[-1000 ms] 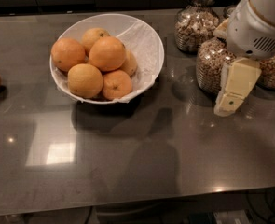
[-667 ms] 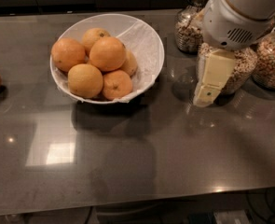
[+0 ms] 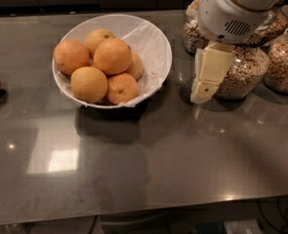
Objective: Pick orange from white bowl
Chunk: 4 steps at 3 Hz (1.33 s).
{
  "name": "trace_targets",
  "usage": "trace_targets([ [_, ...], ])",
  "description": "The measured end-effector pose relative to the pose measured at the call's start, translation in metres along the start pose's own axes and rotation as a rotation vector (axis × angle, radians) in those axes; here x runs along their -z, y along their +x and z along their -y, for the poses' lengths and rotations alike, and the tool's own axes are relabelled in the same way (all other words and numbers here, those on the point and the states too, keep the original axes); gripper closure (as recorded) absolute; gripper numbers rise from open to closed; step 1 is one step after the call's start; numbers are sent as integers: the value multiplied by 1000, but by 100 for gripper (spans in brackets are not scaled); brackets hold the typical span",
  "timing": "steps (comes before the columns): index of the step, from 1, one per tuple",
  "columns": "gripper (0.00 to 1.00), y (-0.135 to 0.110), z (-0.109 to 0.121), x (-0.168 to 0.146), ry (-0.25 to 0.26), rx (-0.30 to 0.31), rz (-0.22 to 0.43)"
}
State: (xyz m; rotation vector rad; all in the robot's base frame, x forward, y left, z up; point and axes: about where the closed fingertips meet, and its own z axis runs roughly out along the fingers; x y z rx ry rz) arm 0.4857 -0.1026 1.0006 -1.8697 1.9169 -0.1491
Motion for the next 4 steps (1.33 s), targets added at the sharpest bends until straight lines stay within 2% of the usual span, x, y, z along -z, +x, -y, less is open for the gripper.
trace_targets([
  [1,0,-8,7,-8,7,0,52],
  [2,0,-41,32,-25,44,46,156],
  [3,0,-64,52,-34,82,41,263],
  [4,0,-67,52,-36,90,40,261],
])
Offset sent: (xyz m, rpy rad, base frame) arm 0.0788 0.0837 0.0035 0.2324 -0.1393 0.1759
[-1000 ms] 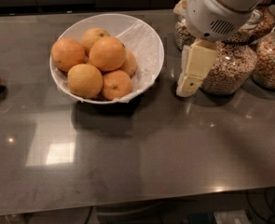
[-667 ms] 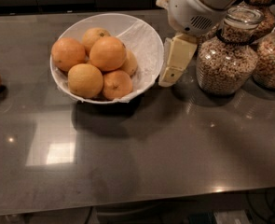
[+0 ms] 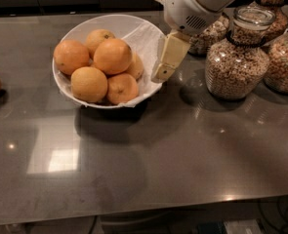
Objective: Pick orange from white bowl
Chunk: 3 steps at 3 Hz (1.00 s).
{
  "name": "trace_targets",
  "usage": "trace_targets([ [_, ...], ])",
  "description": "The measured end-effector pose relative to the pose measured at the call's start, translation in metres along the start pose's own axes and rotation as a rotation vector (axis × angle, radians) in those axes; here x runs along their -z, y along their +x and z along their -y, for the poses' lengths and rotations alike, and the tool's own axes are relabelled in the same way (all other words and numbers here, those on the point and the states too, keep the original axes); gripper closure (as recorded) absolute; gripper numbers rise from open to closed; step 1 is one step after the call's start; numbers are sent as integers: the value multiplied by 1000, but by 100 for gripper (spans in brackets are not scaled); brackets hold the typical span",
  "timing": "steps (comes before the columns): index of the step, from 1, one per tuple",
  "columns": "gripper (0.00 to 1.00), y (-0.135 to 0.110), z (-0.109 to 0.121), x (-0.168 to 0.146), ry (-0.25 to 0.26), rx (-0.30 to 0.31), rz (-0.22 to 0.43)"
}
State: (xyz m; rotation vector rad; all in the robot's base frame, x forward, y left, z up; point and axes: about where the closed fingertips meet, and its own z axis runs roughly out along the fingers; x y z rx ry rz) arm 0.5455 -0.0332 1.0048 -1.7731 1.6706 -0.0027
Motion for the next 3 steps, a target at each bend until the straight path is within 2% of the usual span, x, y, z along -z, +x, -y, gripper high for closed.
trace_targets([
  [1,0,-1,3,-15,-5,-26,20],
  [3,2,-20,3,-51,-88,-28,73],
])
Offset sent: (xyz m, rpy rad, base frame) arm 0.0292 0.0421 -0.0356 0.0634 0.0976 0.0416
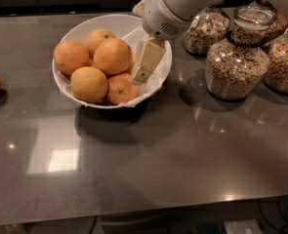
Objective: Pick orange from white bowl
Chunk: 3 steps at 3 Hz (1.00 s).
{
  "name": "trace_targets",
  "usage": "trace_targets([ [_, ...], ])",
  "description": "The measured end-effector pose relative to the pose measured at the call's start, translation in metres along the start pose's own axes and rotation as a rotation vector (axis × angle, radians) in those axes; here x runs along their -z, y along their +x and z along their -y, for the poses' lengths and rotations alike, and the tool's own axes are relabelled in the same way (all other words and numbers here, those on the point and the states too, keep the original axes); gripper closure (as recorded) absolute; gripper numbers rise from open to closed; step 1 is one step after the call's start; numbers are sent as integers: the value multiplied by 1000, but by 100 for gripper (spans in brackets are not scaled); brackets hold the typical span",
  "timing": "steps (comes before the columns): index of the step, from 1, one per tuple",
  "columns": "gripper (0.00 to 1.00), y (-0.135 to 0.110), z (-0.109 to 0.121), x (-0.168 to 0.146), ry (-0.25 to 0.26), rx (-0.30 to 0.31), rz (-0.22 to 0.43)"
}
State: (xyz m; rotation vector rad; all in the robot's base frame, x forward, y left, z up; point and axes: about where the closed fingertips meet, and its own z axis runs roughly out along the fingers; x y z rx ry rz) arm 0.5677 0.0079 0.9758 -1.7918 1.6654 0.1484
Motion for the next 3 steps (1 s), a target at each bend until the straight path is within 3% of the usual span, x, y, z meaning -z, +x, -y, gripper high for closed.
trace_targets([
  [1,18,-11,2,-13,-30,18,35],
  [2,34,-18,6,-23,-25,37,65],
  [3,37,-20,14,-29,-1,52,83],
])
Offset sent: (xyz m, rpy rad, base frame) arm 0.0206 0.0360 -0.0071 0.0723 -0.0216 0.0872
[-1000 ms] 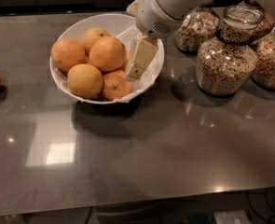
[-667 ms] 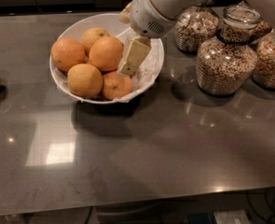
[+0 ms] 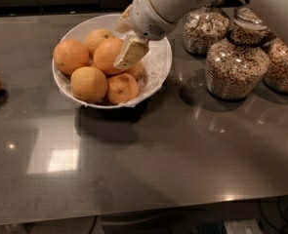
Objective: Pick orange from white bowl
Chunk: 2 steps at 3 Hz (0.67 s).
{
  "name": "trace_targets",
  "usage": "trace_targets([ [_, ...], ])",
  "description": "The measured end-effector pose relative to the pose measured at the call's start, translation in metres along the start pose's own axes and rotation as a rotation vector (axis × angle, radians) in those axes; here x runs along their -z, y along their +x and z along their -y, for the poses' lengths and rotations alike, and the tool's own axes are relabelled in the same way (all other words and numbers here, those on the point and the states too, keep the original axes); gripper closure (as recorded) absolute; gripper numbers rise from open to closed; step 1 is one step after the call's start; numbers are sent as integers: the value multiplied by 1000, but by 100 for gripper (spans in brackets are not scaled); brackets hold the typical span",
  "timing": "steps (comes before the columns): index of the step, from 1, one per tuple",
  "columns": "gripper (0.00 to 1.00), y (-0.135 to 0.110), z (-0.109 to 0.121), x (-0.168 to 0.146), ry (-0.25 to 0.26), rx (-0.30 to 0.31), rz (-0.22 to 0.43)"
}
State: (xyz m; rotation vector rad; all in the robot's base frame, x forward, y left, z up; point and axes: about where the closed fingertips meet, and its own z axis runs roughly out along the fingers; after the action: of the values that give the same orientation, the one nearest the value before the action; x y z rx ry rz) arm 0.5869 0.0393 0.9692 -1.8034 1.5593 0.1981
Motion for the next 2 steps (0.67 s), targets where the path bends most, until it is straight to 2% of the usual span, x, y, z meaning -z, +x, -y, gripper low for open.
trace_targets([
  [1,27,1,9,-8,33,15,18],
  [2,29,2,8,-14,26,11,25],
])
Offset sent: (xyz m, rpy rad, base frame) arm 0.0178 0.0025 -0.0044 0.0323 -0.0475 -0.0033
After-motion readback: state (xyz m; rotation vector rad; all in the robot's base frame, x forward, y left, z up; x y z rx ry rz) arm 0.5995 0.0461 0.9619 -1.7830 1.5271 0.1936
